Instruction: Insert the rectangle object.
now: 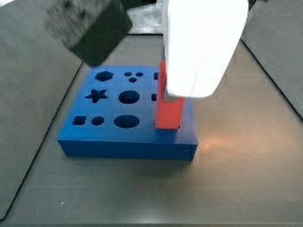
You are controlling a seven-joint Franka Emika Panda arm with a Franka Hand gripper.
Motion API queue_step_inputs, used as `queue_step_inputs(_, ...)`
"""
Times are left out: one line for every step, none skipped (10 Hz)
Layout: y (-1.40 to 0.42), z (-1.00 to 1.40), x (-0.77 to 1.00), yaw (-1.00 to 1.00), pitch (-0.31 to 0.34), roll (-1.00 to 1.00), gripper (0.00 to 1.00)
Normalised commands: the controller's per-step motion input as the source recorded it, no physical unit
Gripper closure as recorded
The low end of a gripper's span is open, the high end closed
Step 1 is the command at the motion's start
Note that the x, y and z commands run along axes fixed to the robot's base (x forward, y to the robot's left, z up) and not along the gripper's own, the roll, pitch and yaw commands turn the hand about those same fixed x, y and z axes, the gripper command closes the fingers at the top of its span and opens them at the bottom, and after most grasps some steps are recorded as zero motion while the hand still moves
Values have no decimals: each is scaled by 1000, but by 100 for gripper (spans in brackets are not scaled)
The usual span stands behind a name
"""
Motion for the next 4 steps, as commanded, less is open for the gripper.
queue_step_inputs(54, -314, 0, -77, -27, -200, 100)
queue_step_inputs(0, -154, 0, -54, -4, -149, 100)
queue_step_inputs(11, -29, 0, 0, 0, -29, 100)
queue_step_inputs(0, 0, 0, 0, 0, 0, 100)
